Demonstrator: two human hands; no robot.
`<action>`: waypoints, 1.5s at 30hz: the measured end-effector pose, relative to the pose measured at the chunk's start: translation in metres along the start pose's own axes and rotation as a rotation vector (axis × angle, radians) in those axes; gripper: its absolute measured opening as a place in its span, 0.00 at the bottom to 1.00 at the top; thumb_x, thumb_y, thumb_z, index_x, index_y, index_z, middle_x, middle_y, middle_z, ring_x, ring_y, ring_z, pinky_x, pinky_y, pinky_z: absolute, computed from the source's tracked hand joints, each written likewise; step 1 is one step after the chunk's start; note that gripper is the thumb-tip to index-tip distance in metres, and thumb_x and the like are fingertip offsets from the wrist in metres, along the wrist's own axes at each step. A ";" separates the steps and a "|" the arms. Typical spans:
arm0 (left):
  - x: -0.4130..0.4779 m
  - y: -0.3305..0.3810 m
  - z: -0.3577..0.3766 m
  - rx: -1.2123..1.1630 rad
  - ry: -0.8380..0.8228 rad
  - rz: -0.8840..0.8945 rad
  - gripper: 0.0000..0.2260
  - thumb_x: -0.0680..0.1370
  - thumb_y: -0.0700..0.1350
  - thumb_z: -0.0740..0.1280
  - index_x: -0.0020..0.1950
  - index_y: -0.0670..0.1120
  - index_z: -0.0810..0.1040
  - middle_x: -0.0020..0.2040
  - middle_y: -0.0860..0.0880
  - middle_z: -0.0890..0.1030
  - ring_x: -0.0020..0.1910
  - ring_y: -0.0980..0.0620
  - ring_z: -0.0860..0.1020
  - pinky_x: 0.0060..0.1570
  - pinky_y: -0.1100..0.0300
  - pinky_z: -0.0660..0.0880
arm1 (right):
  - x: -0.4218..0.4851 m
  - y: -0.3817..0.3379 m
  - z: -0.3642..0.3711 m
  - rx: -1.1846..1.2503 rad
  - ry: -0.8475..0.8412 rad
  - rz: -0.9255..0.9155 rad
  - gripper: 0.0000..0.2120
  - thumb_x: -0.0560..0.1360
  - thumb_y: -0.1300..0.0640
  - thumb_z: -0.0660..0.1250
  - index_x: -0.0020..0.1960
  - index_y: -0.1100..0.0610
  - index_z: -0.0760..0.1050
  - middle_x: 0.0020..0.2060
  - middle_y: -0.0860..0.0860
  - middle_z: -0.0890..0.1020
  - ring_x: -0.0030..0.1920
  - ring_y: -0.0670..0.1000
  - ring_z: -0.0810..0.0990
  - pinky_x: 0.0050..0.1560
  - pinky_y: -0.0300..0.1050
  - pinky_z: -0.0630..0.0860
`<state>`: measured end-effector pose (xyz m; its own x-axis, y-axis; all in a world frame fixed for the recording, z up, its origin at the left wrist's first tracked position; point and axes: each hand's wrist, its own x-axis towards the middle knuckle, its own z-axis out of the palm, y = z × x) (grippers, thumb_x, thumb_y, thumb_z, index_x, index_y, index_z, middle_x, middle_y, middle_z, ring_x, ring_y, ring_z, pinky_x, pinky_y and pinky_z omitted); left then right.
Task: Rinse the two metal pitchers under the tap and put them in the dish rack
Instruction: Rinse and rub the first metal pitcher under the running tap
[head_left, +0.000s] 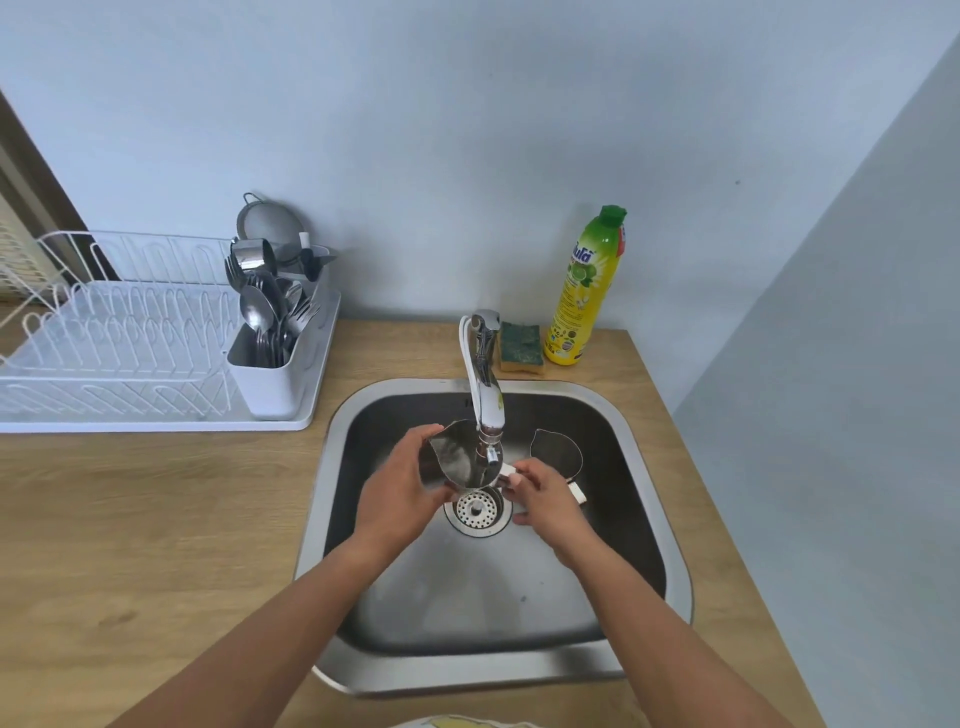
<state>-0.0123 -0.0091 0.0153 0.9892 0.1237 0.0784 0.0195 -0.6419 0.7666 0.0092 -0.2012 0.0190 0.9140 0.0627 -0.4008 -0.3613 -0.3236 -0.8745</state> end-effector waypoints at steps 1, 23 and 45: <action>-0.001 -0.001 -0.004 0.008 -0.005 -0.005 0.35 0.65 0.47 0.81 0.68 0.57 0.68 0.61 0.58 0.78 0.56 0.57 0.77 0.53 0.59 0.75 | 0.001 0.001 0.003 0.008 -0.016 0.002 0.08 0.82 0.60 0.58 0.51 0.54 0.76 0.51 0.57 0.83 0.56 0.55 0.82 0.43 0.43 0.75; -0.029 -0.018 0.025 -0.303 -0.341 -0.360 0.33 0.54 0.50 0.83 0.56 0.51 0.76 0.50 0.53 0.85 0.48 0.55 0.84 0.56 0.51 0.80 | -0.032 0.020 -0.035 -0.463 0.029 -0.084 0.07 0.81 0.50 0.59 0.44 0.45 0.71 0.39 0.46 0.78 0.40 0.50 0.82 0.39 0.44 0.75; -0.015 -0.010 -0.020 -0.018 -0.151 -0.131 0.29 0.62 0.53 0.82 0.57 0.60 0.69 0.51 0.63 0.77 0.49 0.64 0.77 0.49 0.62 0.71 | -0.006 0.013 0.006 0.026 -0.047 0.022 0.07 0.82 0.58 0.58 0.48 0.53 0.74 0.43 0.55 0.81 0.40 0.55 0.83 0.36 0.46 0.77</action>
<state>-0.0297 0.0103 0.0191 0.9889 0.0893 -0.1184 0.1483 -0.6137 0.7755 -0.0023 -0.2003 0.0085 0.8961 0.1007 -0.4323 -0.3868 -0.3007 -0.8718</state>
